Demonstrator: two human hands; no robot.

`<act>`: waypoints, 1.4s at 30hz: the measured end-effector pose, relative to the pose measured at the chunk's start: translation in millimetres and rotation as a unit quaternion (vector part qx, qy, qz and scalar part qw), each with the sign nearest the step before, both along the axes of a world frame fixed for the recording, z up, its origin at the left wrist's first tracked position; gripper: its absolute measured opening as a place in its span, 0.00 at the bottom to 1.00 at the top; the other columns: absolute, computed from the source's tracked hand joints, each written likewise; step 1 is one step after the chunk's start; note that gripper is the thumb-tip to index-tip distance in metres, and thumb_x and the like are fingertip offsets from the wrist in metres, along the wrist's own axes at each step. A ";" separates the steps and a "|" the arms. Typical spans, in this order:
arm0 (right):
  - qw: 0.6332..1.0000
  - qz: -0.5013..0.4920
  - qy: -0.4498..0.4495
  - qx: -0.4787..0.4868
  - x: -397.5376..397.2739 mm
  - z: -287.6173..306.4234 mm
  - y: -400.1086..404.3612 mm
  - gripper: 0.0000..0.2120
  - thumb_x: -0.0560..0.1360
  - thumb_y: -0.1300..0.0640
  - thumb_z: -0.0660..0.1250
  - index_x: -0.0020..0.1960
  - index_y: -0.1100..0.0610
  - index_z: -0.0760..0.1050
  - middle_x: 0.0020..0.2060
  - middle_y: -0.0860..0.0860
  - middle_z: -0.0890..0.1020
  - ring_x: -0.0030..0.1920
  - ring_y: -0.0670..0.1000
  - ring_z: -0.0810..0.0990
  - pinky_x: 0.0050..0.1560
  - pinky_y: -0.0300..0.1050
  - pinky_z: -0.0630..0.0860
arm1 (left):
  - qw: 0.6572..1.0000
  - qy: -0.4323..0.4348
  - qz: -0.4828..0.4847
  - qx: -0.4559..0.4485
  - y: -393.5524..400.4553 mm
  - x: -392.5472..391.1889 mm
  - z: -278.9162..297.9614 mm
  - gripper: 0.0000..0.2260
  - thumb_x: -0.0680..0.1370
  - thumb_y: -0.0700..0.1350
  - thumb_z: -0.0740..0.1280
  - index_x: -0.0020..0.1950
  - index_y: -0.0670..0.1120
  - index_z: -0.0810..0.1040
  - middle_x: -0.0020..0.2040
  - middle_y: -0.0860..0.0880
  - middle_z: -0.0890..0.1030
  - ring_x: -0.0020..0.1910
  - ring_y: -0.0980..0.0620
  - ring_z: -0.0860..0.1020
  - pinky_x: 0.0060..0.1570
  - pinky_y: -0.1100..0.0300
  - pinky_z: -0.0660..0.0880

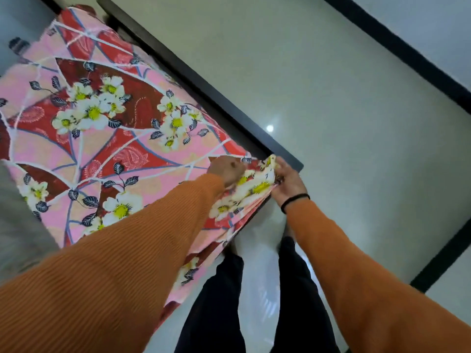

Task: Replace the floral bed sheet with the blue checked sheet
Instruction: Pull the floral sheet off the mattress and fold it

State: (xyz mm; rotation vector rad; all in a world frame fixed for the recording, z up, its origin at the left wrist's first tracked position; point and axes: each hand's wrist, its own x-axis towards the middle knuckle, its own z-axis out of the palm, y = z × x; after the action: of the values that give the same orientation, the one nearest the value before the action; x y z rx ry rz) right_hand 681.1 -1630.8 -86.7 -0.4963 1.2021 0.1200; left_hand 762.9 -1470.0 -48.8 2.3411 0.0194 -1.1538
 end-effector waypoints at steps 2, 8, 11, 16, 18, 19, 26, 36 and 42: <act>0.999 0.043 -0.013 0.017 -0.4 5.7 0.3 0.18 0.74 0.72 0.59 0.58 0.61 0.80 0.61 0.64 0.80 0.59 0.64 0.81 0.60 0.60 0.79 | 0.996 -0.013 0.086 -0.007 -32.6 17.0 3.5 0.27 0.82 0.63 0.59 0.44 0.41 0.82 0.43 0.42 0.85 0.38 0.47 0.81 0.46 0.54 0.79; 0.982 0.187 -0.004 0.009 -6.9 31.0 -19.1 0.17 0.71 0.78 0.58 0.37 0.59 0.77 0.39 0.60 0.81 0.41 0.58 0.79 0.48 0.52 0.78 | 0.987 0.097 0.010 0.130 -95.6 36.5 0.7 0.35 0.70 0.77 0.62 0.44 0.43 0.80 0.39 0.45 0.82 0.36 0.47 0.81 0.43 0.56 0.80; 0.959 0.284 -0.005 -0.014 1.2 39.2 -36.6 0.18 0.70 0.78 0.55 0.34 0.58 0.73 0.35 0.57 0.78 0.36 0.55 0.77 0.33 0.43 0.76 | 0.976 0.094 -0.027 0.196 -96.6 44.7 -4.1 0.23 0.72 0.62 0.74 0.53 0.44 0.80 0.46 0.46 0.82 0.42 0.47 0.81 0.40 0.58 0.74; 0.929 0.363 0.054 -0.041 40.8 35.8 -43.5 0.15 0.73 0.69 0.56 0.49 0.57 0.79 0.35 0.55 0.80 0.40 0.55 0.78 0.43 0.49 0.76 | 0.981 0.170 0.064 0.064 -63.1 59.5 -6.6 0.13 0.74 0.49 0.77 0.39 0.42 0.79 0.32 0.47 0.78 0.28 0.51 0.74 0.26 0.63 0.71; 0.919 0.381 0.087 -0.040 65.0 33.9 -37.8 0.12 0.78 0.59 0.61 0.55 0.55 0.81 0.34 0.52 0.82 0.38 0.53 0.79 0.43 0.47 0.77 | 0.981 0.168 0.092 0.000 -43.3 64.4 -3.5 0.16 0.75 0.52 0.75 0.34 0.45 0.76 0.28 0.49 0.74 0.27 0.52 0.71 0.27 0.63 0.68; 0.918 0.382 0.098 -0.035 78.2 32.8 -33.0 0.11 0.79 0.55 0.62 0.54 0.55 0.82 0.33 0.51 0.82 0.37 0.52 0.79 0.41 0.46 0.76 | 0.979 0.167 0.114 -0.033 -34.8 64.4 -1.7 0.17 0.76 0.53 0.75 0.33 0.45 0.75 0.28 0.50 0.74 0.27 0.52 0.71 0.27 0.64 0.67; 0.884 0.461 0.054 0.059 175.9 14.0 21.0 0.22 0.82 0.45 0.62 0.57 0.63 0.81 0.44 0.60 0.86 0.42 0.57 0.86 0.49 0.52 0.83 | 0.928 0.271 0.214 -0.141 -8.6 47.5 -9.9 0.13 0.73 0.54 0.78 0.40 0.47 0.79 0.32 0.50 0.79 0.34 0.51 0.77 0.43 0.55 0.78; 0.803 0.573 -0.092 0.132 234.9 15.2 12.6 0.21 0.80 0.63 0.67 0.71 0.63 0.73 0.68 0.67 0.75 0.66 0.65 0.75 0.71 0.66 0.68 | 0.900 0.016 0.434 0.034 14.7 158.4 46.4 0.21 0.81 0.58 0.63 0.58 0.41 0.82 0.55 0.45 0.82 0.52 0.44 0.80 0.56 0.49 0.78; 0.706 0.688 -0.110 0.126 277.6 26.0 -13.4 0.18 0.78 0.68 0.68 0.68 0.64 0.76 0.61 0.64 0.82 0.62 0.63 0.80 0.69 0.61 0.73 | 0.897 0.066 0.351 0.261 -27.9 235.1 38.3 0.26 0.78 0.56 0.69 0.70 0.43 0.70 0.67 0.43 0.76 0.65 0.40 0.76 0.58 0.50 0.75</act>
State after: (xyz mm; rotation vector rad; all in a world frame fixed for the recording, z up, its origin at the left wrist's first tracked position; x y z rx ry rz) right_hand 958.7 -1644.2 -60.7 -1.0456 0.3263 1.4550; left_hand 997.9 -1497.9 -10.4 2.3283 1.2542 -0.9882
